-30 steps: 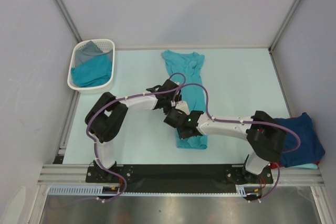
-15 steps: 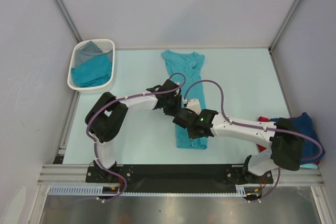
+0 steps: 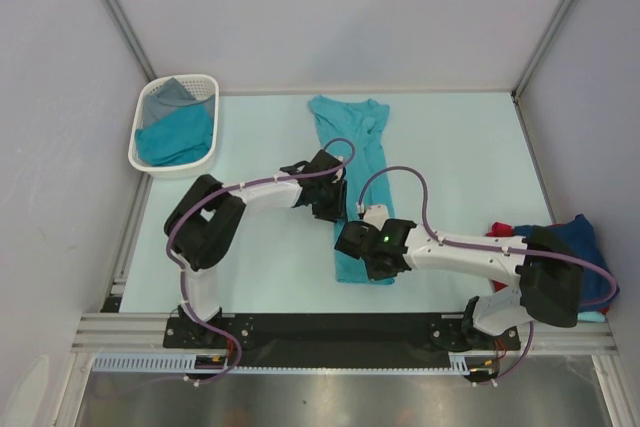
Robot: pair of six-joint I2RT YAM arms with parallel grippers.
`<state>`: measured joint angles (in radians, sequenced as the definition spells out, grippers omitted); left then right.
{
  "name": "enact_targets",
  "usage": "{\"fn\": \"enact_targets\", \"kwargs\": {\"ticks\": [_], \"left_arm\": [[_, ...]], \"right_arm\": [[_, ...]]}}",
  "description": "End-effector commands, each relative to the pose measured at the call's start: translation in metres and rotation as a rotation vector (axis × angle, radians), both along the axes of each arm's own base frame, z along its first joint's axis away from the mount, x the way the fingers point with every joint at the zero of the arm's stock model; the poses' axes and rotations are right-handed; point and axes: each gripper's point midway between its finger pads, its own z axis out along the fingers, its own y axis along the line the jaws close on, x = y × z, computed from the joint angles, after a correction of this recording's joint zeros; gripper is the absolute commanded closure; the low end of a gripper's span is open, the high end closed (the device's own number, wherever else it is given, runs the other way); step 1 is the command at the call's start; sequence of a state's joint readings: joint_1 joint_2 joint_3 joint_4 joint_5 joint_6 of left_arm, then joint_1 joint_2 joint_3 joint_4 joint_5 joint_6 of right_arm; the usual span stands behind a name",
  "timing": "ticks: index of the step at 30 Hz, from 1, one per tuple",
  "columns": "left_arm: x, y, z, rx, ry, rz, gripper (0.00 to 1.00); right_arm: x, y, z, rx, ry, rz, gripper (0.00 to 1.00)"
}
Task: Fold and stack the t-shirts
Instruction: Grab the bottom of the folded rectangular tshirt with both arms
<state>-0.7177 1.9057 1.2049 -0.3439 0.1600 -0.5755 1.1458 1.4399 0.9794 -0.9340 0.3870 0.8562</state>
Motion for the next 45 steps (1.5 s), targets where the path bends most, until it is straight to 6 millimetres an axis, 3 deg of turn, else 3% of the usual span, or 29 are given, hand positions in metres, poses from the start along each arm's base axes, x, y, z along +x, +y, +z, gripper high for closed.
{"fn": "enact_targets", "kwargs": {"ticks": [1,4,6,7,8,11,13,15,19,21,22,25,30,37,45], "left_arm": [[-0.007,-0.005,-0.011,0.021,0.026,-0.03,0.61],[-0.008,-0.004,-0.013,0.024,0.029,-0.032,0.61],[-0.008,-0.004,-0.013,0.023,0.03,-0.033,0.61],[-0.007,-0.004,-0.013,0.025,0.028,-0.031,0.61],[-0.007,-0.004,-0.012,0.024,0.027,-0.031,0.61],[-0.007,-0.004,-0.01,0.022,0.022,-0.032,0.61],[-0.007,-0.004,-0.01,0.022,0.023,-0.031,0.61],[-0.007,-0.004,-0.009,0.023,0.02,-0.029,0.61],[-0.007,-0.004,-0.008,0.019,0.021,-0.029,0.61],[-0.008,-0.003,-0.007,0.019,0.02,-0.027,0.61],[-0.009,-0.002,-0.007,0.021,0.023,-0.024,0.61],[-0.012,0.002,-0.004,0.025,0.02,-0.017,0.61],[-0.015,0.009,0.006,0.024,0.0,-0.004,0.61],[-0.022,0.018,0.013,0.027,-0.011,0.013,0.61],[-0.023,0.025,0.022,0.031,-0.036,0.028,0.62]], "right_arm": [[-0.019,-0.001,-0.008,-0.015,0.074,-0.002,1.0],[-0.023,0.0,-0.013,-0.029,0.094,0.008,1.0],[-0.02,0.001,-0.01,-0.03,0.074,0.003,0.88],[-0.016,0.005,-0.004,-0.018,0.055,0.0,0.81],[-0.013,0.005,0.002,-0.018,0.034,-0.004,0.67],[0.007,0.01,0.032,0.01,-0.063,-0.013,0.47],[0.022,0.014,0.056,0.034,-0.126,-0.023,0.42],[0.031,0.015,0.065,0.028,-0.153,-0.016,0.41],[0.045,0.025,0.065,0.057,-0.166,-0.009,0.49],[0.048,0.025,0.056,0.052,-0.152,-0.014,0.65],[0.05,0.029,0.05,0.054,-0.15,-0.015,0.81],[0.051,0.027,0.031,0.04,-0.11,-0.026,1.0],[0.042,0.024,0.007,0.031,-0.05,-0.021,1.0],[0.027,0.025,-0.011,0.037,0.036,-0.004,1.0],[0.0,0.034,-0.037,0.058,0.205,0.043,1.0]]}}
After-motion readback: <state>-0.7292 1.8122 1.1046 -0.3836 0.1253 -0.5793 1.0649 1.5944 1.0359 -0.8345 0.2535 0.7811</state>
